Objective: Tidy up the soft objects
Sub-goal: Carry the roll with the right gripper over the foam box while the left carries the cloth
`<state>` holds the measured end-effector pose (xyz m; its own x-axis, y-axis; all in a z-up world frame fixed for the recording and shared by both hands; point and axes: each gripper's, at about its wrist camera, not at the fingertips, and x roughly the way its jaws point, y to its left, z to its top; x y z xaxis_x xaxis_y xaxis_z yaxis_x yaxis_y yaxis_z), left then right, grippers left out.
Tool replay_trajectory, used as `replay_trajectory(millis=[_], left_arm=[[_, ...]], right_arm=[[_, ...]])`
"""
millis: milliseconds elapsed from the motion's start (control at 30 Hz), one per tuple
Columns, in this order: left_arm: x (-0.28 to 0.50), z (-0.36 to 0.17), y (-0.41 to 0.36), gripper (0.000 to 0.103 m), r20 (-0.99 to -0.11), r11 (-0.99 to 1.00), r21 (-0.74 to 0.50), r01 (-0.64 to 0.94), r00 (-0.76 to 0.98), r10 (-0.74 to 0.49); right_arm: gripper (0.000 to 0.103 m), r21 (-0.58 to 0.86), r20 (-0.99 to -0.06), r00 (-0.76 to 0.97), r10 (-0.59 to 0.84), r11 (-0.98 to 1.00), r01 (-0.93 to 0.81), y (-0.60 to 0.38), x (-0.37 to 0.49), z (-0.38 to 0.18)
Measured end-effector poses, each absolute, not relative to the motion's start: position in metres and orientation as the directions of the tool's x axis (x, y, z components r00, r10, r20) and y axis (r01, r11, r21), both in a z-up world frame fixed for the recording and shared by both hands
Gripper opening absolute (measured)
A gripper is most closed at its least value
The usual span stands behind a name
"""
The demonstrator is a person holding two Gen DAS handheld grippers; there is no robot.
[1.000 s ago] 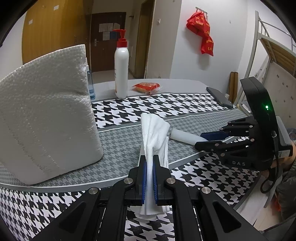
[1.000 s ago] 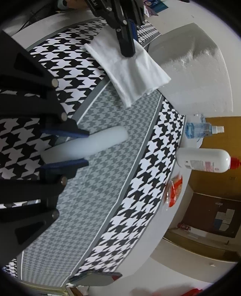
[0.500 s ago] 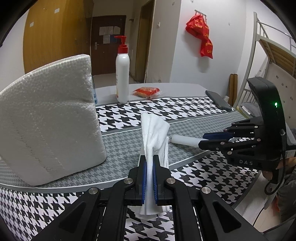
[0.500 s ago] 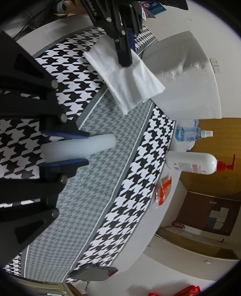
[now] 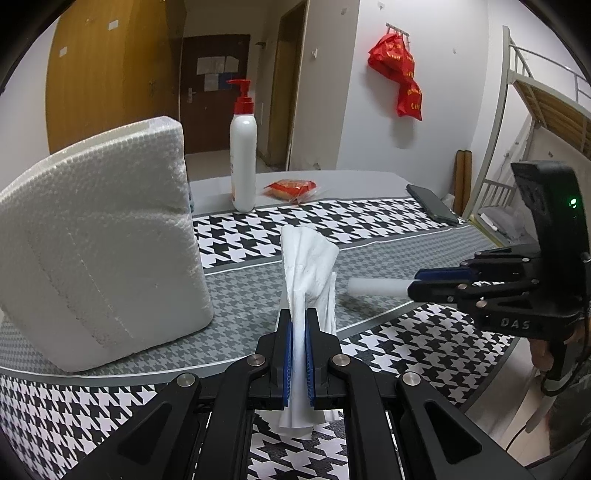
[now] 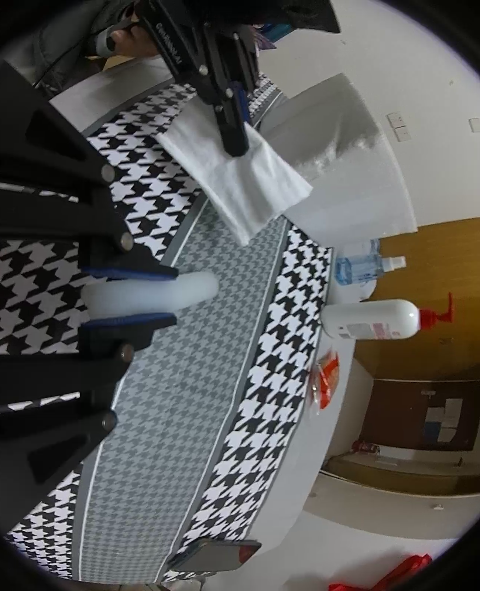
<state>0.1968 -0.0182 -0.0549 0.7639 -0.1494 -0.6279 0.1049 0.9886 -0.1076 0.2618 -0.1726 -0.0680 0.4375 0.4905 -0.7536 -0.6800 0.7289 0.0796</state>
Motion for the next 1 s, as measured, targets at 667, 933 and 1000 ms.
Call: replay_trajectory(millis=[667, 933, 1000], left_arm=[[0.178, 0.004, -0.015, 0.007, -0.524, 0.986, -0.034, 0.162, 0.837, -0.155], [0.163, 0.024, -0.003, 0.007, -0.474, 0.984, -0.002, 0.177, 0.866, -0.157], [0.159, 0.027, 0.001, 0.007, -0.461, 0.984, 0.004, 0.176, 0.874, -0.154]], right_arm=[[0.021, 0.112, -0.54, 0.612, 0.578, 0.77, -0.629, -0.18, 0.23, 0.012], [0.021, 0.117, -0.484, 0.646, 0.591, 0.775, -0.621, -0.17, 0.217, 0.028], [0.021, 0.118, -0.474, 0.65, 0.594, 0.775, -0.621, -0.168, 0.214, 0.03]])
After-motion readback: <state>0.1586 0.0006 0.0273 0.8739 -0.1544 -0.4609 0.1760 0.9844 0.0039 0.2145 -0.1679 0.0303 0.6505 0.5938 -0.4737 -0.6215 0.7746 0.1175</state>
